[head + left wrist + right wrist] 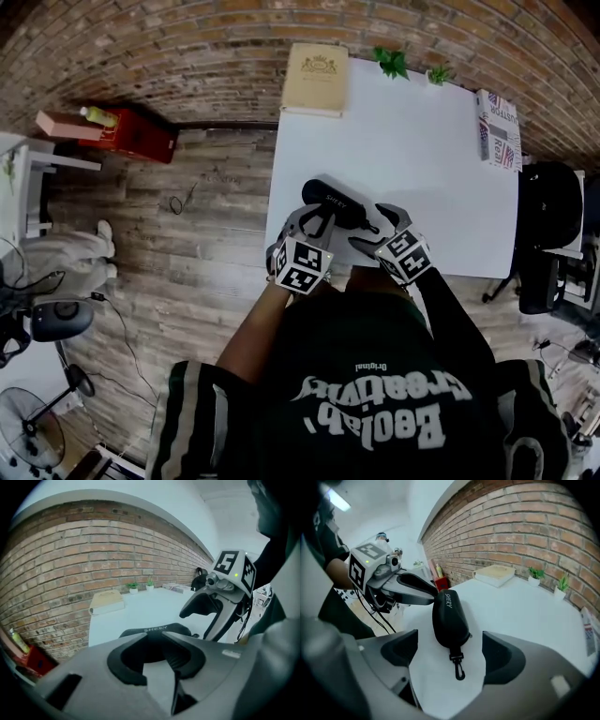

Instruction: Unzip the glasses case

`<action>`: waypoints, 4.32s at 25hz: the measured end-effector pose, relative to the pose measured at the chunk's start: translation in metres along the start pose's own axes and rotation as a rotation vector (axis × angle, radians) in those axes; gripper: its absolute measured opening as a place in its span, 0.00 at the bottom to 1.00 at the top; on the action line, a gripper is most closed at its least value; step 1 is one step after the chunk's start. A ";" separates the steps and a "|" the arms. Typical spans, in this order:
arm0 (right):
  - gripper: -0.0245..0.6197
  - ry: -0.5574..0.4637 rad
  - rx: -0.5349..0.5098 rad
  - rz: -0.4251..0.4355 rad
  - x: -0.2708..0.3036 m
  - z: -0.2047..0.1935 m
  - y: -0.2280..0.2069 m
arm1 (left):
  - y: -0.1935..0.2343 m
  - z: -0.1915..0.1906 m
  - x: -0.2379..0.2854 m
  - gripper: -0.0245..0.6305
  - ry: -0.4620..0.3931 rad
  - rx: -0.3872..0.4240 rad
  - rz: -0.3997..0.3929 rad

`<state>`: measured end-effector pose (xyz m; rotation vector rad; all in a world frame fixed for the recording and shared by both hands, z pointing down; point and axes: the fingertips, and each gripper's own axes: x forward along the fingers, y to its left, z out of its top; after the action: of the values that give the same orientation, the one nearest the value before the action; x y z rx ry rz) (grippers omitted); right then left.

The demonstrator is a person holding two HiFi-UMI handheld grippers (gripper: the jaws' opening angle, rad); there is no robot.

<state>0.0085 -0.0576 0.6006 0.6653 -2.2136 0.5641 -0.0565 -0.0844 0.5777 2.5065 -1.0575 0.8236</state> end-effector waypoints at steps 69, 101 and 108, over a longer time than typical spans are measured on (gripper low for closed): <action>0.16 -0.230 0.089 -0.395 -0.027 0.041 -0.067 | 0.007 -0.018 -0.001 0.23 -0.026 -0.040 -0.006; 0.25 -0.809 -0.144 -0.383 -0.272 0.090 0.010 | -0.076 0.178 -0.209 0.30 -0.572 0.037 0.451; 0.26 -0.820 -0.175 -0.364 -0.275 0.093 0.021 | -0.077 0.179 -0.217 0.29 -0.582 0.020 0.473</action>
<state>0.1080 -0.0165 0.3300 1.3393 -2.7218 -0.1322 -0.0528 0.0048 0.2998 2.6102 -1.8820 0.1831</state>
